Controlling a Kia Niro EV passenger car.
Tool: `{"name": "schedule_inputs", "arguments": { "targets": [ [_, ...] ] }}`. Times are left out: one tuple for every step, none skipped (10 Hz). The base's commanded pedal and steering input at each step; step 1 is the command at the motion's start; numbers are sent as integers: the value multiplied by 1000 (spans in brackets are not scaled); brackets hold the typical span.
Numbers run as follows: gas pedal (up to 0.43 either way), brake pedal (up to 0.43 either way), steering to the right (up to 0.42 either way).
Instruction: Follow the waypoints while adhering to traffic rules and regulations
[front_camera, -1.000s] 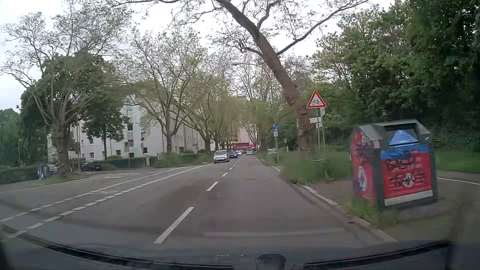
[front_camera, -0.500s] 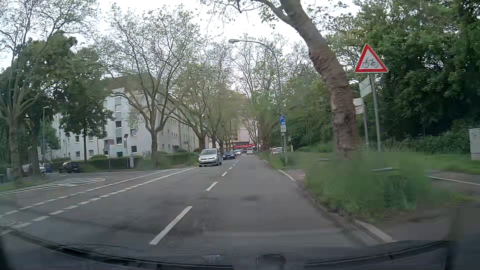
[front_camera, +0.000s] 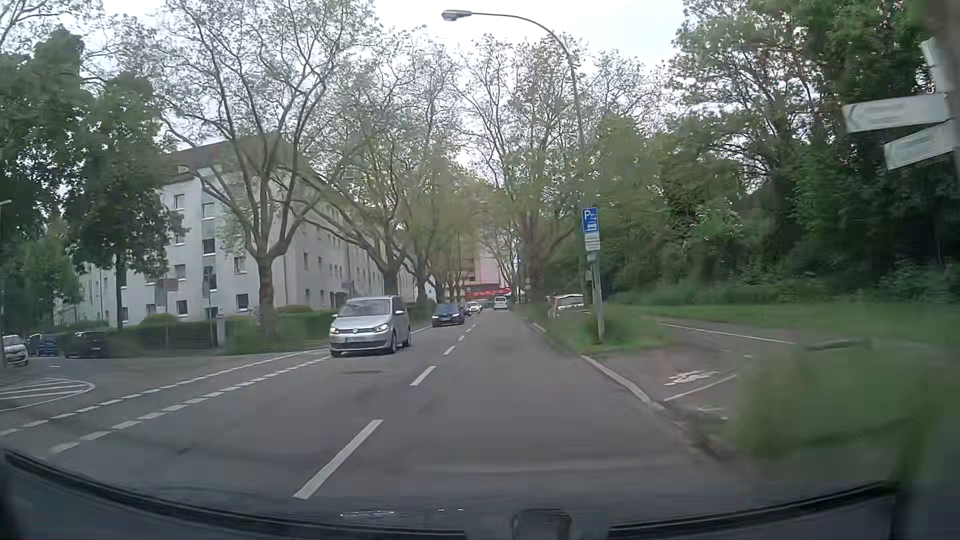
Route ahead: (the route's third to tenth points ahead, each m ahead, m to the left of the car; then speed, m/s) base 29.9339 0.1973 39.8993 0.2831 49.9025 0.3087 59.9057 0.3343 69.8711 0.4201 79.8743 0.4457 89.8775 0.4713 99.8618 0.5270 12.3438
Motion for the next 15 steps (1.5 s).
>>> {"name": "schedule_inputs", "arguments": {
  "targets": [
    [98,0,-4],
    [98,0,-4],
    [110,0,-4],
    [110,0,-4],
    [110,0,-4],
    [110,0,-4],
    [110,0,-4],
    [110,0,-4],
    [110,0,-3],
    [110,0,-3],
    [110,0,-3],
    [110,0,-3],
    [110,0,-2],
    [110,0,-2],
    [110,0,-2]
  ]
}}
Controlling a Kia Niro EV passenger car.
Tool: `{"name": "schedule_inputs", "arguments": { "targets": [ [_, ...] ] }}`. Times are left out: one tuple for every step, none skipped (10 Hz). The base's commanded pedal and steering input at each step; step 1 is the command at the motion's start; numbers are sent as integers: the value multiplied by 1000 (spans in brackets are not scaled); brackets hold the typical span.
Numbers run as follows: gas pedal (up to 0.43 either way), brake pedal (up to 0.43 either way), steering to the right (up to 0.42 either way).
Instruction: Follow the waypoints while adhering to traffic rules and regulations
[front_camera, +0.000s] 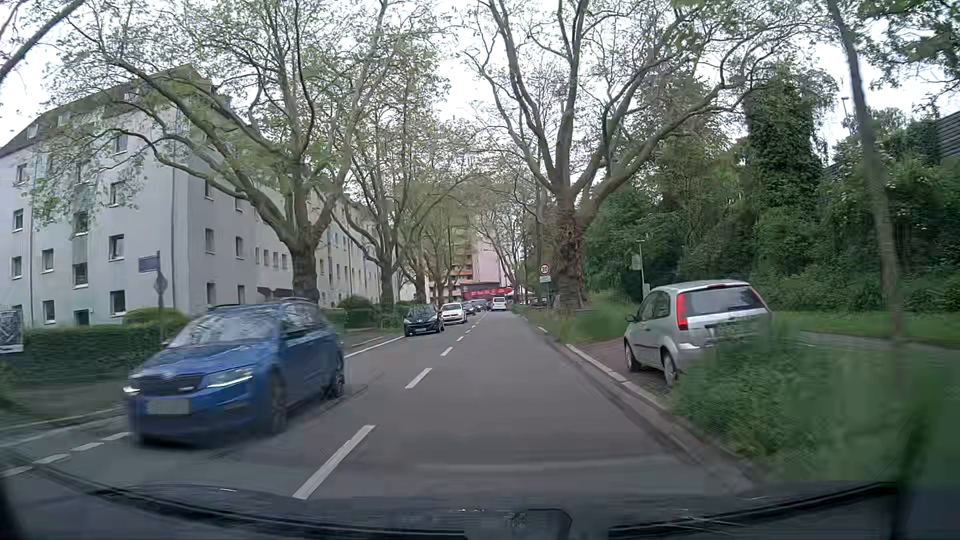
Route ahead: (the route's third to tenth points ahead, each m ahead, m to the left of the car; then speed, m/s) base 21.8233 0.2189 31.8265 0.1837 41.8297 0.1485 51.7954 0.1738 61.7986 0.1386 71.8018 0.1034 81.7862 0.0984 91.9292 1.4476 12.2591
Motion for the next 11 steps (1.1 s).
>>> {"name": "schedule_inputs", "arguments": {
  "targets": [
    [110,0,-2],
    [110,0,-2],
    [110,0,-2],
    [110,0,-2],
    [98,0,-2],
    [98,0,-2],
    [87,0,-2],
    [87,0,-2],
    [87,0,-2],
    [87,0,-2],
    [87,0,-2]
  ]
}}
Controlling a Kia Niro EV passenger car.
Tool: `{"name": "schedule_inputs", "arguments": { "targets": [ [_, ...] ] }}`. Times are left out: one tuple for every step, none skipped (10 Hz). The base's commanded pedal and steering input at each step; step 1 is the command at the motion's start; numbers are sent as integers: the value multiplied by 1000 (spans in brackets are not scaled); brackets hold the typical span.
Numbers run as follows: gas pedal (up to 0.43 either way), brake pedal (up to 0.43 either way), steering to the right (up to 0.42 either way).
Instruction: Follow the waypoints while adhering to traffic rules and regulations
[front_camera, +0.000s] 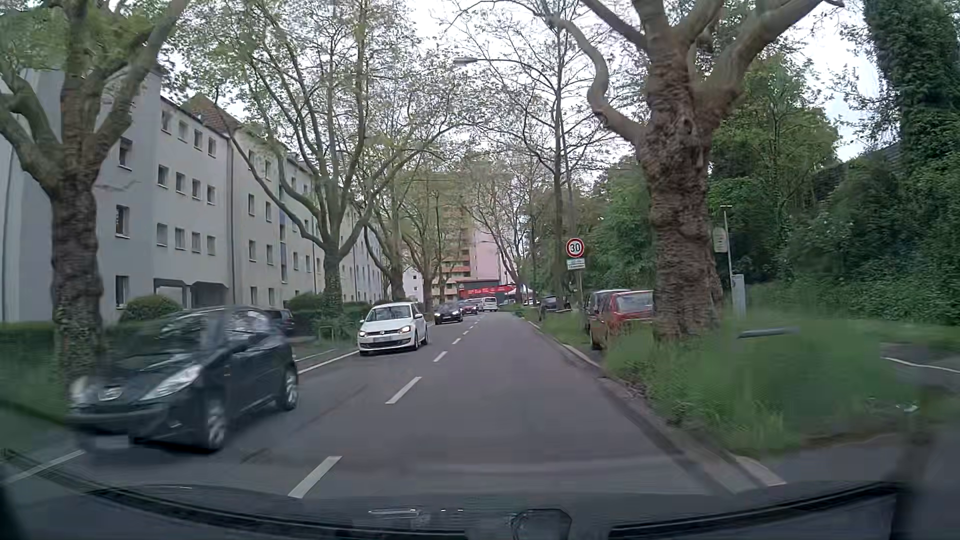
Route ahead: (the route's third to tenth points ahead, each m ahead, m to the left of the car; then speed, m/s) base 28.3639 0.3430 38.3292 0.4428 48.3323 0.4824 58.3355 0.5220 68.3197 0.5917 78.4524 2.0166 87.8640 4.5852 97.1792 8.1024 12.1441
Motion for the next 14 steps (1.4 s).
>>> {"name": "schedule_inputs", "arguments": {
  "targets": [
    [87,0,-2],
    [87,0,-2],
    [87,0,-2],
    [87,0,-2],
    [87,0,-1],
    [87,0,-1],
    [87,0,-1],
    [79,0,-1],
    [79,0,-1],
    [67,0,-1],
    [67,0,-1],
    [67,0,-1],
    [67,0,-1],
    [67,0,-1]
  ]
}}
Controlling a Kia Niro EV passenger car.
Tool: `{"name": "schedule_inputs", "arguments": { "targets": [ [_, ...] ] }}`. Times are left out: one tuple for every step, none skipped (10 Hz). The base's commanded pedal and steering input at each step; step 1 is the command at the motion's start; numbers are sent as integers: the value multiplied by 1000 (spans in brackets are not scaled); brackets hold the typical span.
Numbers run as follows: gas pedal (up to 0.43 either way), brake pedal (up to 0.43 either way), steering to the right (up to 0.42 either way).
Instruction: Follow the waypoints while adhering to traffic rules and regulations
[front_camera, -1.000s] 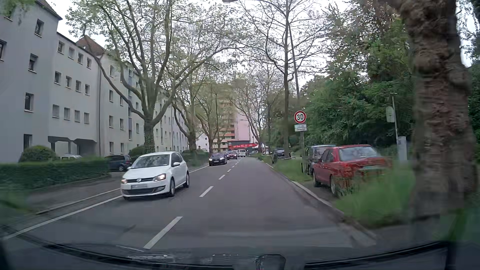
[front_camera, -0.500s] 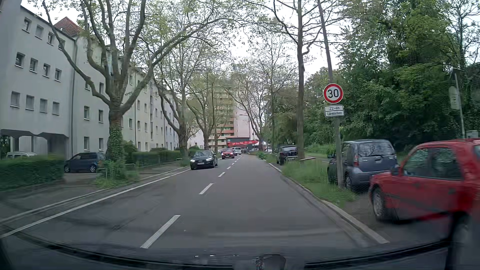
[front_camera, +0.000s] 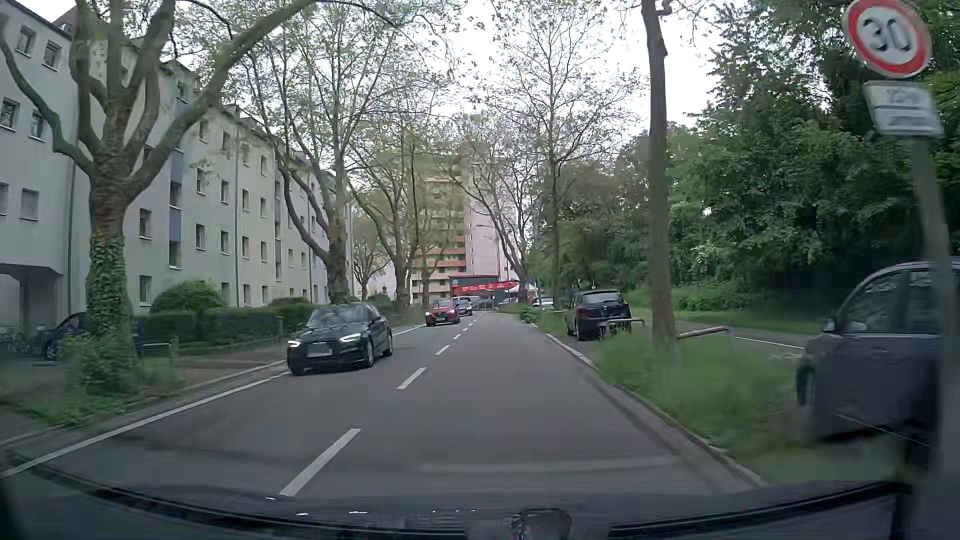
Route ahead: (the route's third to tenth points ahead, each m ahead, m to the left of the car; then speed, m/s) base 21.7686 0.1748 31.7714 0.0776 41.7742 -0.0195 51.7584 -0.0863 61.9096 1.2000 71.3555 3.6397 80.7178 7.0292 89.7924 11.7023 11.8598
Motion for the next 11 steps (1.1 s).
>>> {"name": "schedule_inputs", "arguments": {
  "targets": [
    [67,0,-1],
    [67,0,-1],
    [59,0,-2],
    [59,0,-4],
    [59,0,-4],
    [59,0,-4],
    [59,0,-3],
    [59,0,-3],
    [59,0,-4],
    [59,0,-4],
    [59,0,-4]
  ]
}}
